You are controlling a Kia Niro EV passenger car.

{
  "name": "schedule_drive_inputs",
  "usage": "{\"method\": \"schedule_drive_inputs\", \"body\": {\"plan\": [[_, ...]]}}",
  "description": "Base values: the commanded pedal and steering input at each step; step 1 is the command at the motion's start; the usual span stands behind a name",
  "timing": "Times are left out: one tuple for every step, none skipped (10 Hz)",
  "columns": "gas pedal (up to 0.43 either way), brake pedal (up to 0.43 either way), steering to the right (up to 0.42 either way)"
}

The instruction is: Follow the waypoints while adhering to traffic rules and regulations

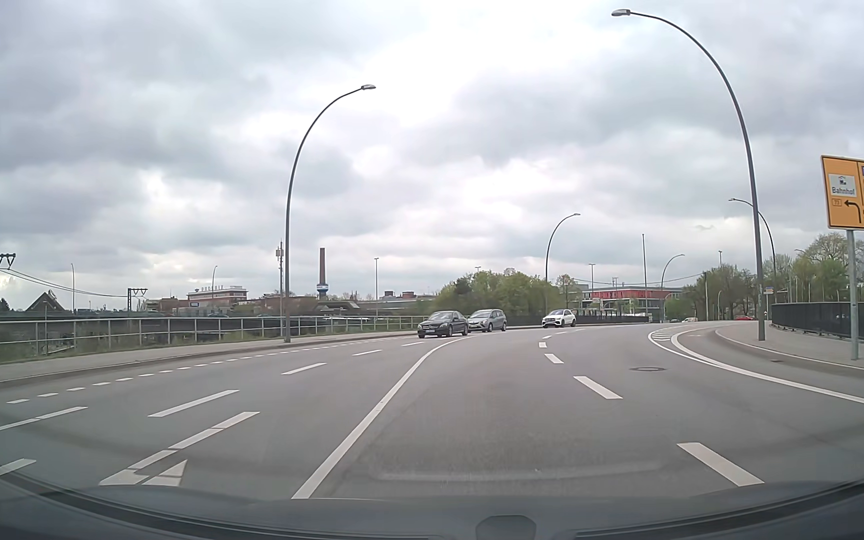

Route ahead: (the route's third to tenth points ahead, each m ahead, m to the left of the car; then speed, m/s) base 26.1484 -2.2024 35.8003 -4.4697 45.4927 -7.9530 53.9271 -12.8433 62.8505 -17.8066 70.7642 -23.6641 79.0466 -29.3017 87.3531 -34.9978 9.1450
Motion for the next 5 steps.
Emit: {"method": "schedule_drive_inputs", "body": {"plan": [[0.209, 0.006, 0.009], [0.209, 0.006, 0.009], [0.197, 0.000, 0.009], [0.197, 0.006, 0.010], [0.177, 0.006, 0.012]]}}
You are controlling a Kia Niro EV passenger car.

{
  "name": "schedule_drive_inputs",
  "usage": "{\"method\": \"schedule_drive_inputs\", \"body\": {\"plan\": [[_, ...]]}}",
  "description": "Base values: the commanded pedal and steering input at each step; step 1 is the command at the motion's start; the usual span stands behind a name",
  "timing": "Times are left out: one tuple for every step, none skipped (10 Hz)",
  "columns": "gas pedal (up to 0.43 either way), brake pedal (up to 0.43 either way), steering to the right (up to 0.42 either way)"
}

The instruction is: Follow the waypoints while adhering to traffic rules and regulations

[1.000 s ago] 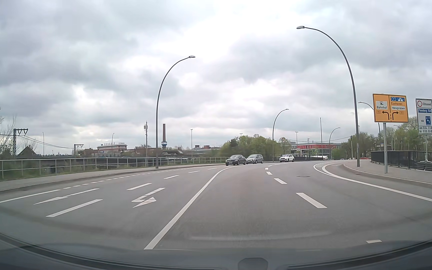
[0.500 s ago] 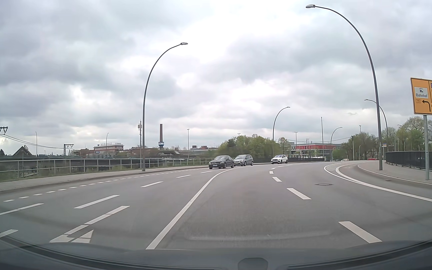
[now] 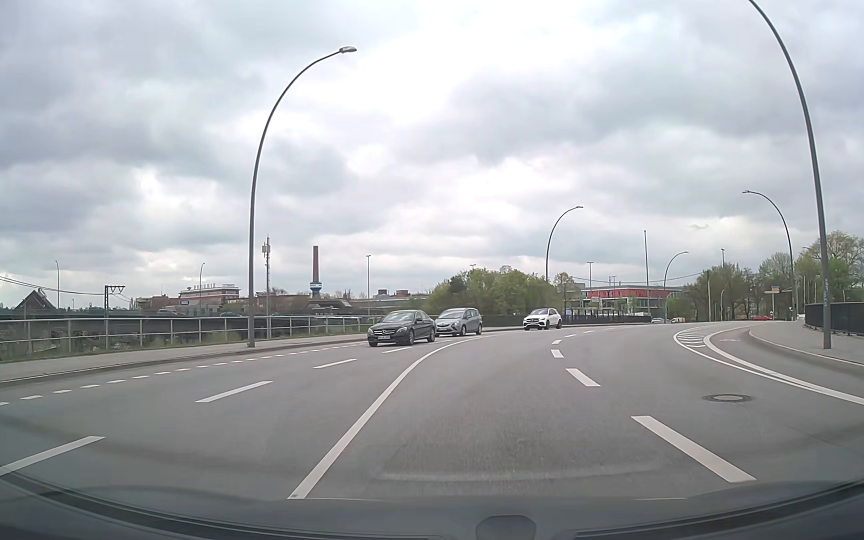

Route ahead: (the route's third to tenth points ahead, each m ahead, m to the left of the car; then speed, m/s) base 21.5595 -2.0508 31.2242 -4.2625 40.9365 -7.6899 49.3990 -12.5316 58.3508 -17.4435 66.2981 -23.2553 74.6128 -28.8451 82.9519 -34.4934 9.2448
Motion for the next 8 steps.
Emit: {"method": "schedule_drive_inputs", "body": {"plan": [[0.177, 0.006, 0.018], [0.177, 0.006, 0.022], [0.177, 0.000, 0.026], [0.177, 0.000, 0.028], [0.177, 0.000, 0.029], [0.177, 0.000, 0.032], [0.177, 0.000, 0.035], [0.177, 0.000, 0.037]]}}
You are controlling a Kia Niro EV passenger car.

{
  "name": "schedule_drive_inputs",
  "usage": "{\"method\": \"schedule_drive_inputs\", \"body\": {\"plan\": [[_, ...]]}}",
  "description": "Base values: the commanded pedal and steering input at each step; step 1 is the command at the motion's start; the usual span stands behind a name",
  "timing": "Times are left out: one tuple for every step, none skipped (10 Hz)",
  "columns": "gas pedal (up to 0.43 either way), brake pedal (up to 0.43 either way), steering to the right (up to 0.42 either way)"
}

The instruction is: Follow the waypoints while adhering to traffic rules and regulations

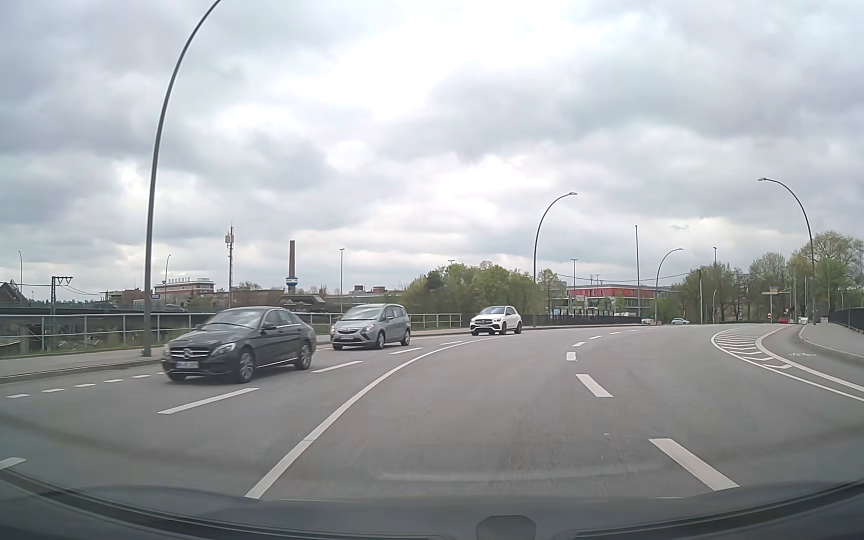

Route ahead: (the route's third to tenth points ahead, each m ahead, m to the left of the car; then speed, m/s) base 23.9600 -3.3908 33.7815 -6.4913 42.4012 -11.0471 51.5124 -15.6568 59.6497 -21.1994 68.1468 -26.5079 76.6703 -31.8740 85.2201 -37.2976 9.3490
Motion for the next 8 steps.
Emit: {"method": "schedule_drive_inputs", "body": {"plan": [[0.177, 0.006, 0.038], [0.177, 0.000, 0.041], [0.177, 0.006, 0.045], [0.177, 0.000, 0.047], [0.177, 0.000, 0.050], [0.177, 0.000, 0.050], [0.177, 0.000, 0.051], [0.177, 0.000, 0.052]]}}
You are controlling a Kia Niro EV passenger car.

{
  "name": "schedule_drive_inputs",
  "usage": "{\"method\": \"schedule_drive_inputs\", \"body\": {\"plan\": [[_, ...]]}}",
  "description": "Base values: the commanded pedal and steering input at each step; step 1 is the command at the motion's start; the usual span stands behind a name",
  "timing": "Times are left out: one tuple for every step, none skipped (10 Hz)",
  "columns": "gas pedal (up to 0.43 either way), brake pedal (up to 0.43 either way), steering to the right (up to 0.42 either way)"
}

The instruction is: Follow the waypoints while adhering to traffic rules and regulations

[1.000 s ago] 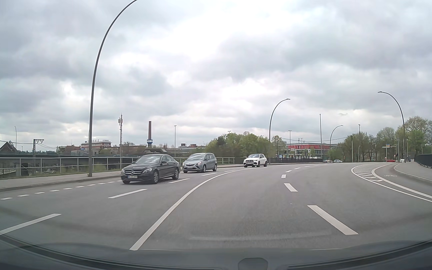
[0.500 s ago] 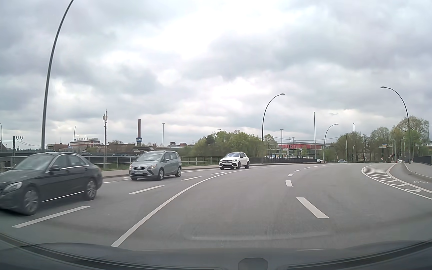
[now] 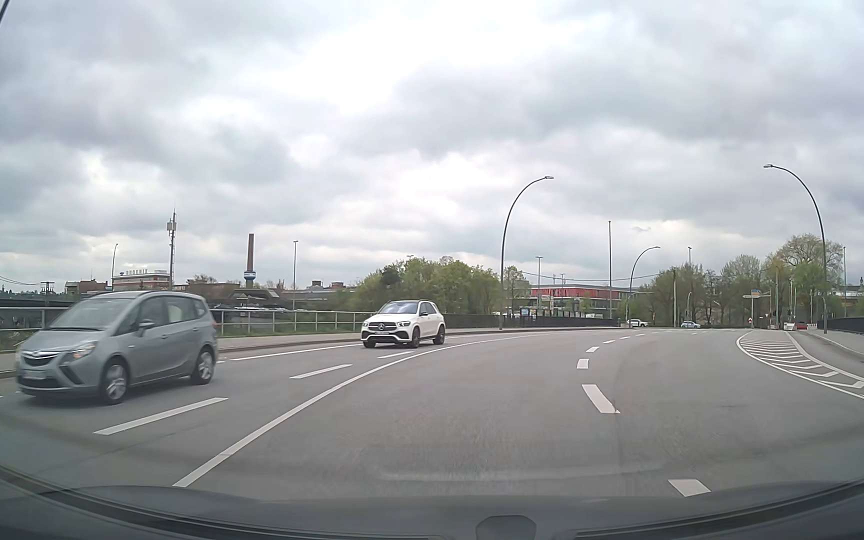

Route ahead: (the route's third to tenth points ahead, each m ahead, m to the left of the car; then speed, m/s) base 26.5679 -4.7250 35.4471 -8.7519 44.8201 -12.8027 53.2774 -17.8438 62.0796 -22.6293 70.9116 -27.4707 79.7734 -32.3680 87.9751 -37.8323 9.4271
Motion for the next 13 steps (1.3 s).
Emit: {"method": "schedule_drive_inputs", "body": {"plan": [[0.177, 0.000, 0.053], [0.177, 0.006, 0.056], [0.177, 0.000, 0.058], [0.177, 0.006, 0.059], [0.169, 0.006, 0.059], [0.169, 0.000, 0.059], [0.169, 0.000, 0.059], [0.169, 0.000, 0.059], [0.169, 0.000, 0.059], [0.169, 0.000, 0.059], [0.150, 0.006, 0.060], [0.150, 0.000, 0.062], [0.150, 0.000, 0.063]]}}
